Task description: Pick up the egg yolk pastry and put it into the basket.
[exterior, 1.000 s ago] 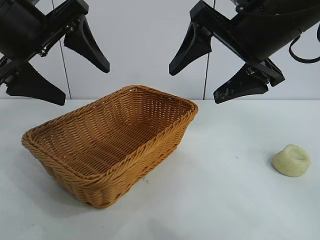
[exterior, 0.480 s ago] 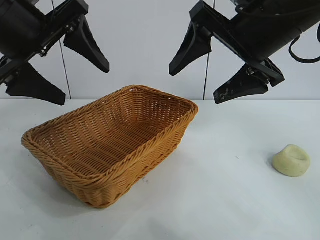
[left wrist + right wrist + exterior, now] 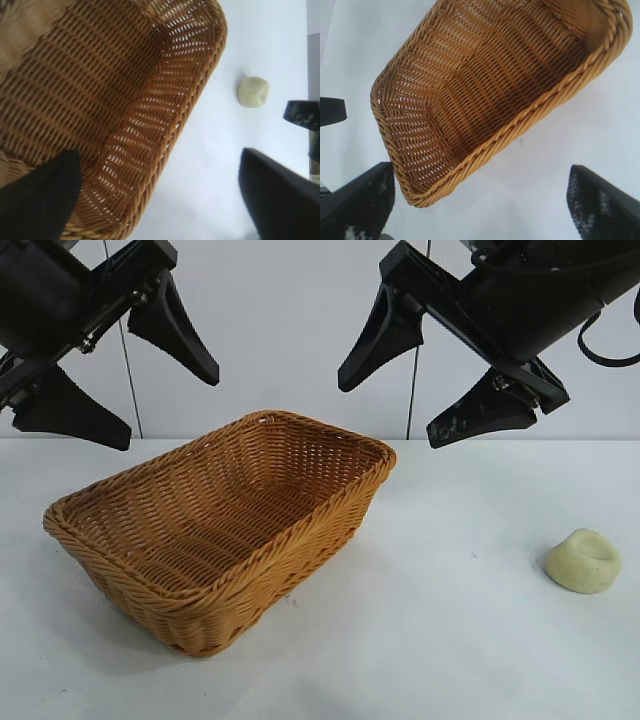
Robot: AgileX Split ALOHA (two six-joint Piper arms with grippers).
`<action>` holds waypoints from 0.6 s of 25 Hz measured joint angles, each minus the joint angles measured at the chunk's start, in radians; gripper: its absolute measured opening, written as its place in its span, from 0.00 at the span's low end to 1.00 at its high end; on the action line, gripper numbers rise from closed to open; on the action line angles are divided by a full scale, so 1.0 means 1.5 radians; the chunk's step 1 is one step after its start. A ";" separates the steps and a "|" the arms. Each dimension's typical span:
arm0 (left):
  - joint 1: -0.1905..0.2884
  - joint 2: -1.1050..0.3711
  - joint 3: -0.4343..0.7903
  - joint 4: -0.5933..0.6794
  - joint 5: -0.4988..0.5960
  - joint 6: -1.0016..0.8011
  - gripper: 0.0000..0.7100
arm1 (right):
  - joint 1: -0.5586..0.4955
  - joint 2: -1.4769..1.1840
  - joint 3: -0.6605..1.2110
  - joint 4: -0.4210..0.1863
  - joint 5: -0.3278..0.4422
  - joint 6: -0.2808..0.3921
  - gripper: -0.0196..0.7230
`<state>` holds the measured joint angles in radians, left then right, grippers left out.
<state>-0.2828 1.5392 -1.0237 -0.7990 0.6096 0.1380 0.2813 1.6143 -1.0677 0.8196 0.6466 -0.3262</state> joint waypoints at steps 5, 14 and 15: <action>0.046 -0.054 0.000 0.040 0.030 -0.045 0.93 | 0.000 0.000 0.000 0.001 0.001 0.000 0.89; -0.042 -0.138 0.002 0.372 0.130 -0.415 0.93 | 0.000 0.000 0.000 0.002 0.001 0.000 0.89; -0.060 -0.139 0.005 0.406 0.137 -0.469 0.93 | 0.000 0.000 0.000 0.002 0.001 0.000 0.89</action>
<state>-0.3736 1.3306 -1.0169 -0.1899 0.8156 -0.5652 0.2813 1.6143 -1.0677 0.8232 0.6479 -0.3262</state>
